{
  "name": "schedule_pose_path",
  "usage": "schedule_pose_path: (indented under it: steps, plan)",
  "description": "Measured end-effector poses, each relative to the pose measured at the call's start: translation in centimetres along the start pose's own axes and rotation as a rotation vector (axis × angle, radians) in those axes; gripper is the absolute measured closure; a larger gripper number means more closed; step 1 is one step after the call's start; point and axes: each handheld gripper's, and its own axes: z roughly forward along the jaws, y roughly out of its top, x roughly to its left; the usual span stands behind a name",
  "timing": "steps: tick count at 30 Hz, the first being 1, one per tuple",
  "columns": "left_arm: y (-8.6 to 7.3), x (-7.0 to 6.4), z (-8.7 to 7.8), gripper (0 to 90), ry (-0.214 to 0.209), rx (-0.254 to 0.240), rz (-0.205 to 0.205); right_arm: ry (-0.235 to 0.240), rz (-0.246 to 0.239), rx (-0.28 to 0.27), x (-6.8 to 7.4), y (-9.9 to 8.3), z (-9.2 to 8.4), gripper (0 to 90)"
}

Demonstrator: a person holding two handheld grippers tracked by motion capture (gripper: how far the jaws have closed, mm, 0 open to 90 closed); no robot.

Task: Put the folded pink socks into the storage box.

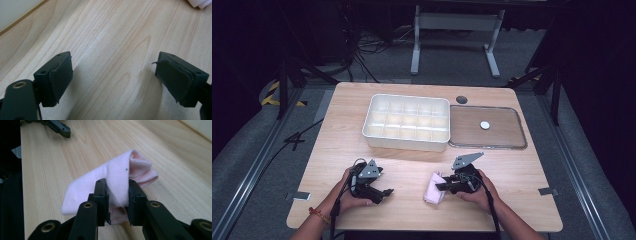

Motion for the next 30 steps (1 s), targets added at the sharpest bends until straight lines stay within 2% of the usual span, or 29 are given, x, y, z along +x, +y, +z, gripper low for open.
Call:
schedule_pose_path:
  steps: [4, 7, 9, 14, 16, 21, 30]
  plan:
    - [0.0, 0.0, 0.0, 14.6, 0.000, -0.002, -0.003, -0.037, -0.035, -0.047, 0.3, 0.4, -1.4, 73.0]
    - [0.1, -0.1, 0.1, 14.6, 0.009, 0.001, -0.011, -0.037, -0.028, -0.065, 0.2, 0.5, -1.8, 72.9]
    - [0.1, -0.1, 0.2, 14.5, 0.012, -0.003, -0.019, -0.057, -0.042, -0.076, 0.0, 0.5, -2.2, 72.9]
    - [0.2, -0.1, 0.2, 14.5, 0.013, 0.000, -0.018, -0.095, -0.042, -0.101, -0.4, 0.7, -3.3, 72.8]
    - [0.2, -0.2, 0.3, 14.5, 0.017, -0.004, -0.028, -0.097, -0.040, -0.117, -0.7, 0.7, -3.7, 72.8]
    - [0.3, -0.2, 0.3, 14.3, 0.021, -0.002, -0.028, -0.132, -0.049, -0.122, -1.0, 1.0, -4.4, 72.7]
    - [0.3, -0.2, 0.3, 14.1, 0.023, -0.002, -0.029, -0.226, -0.094, -0.133, -1.2, 2.1, -6.1, 72.7]
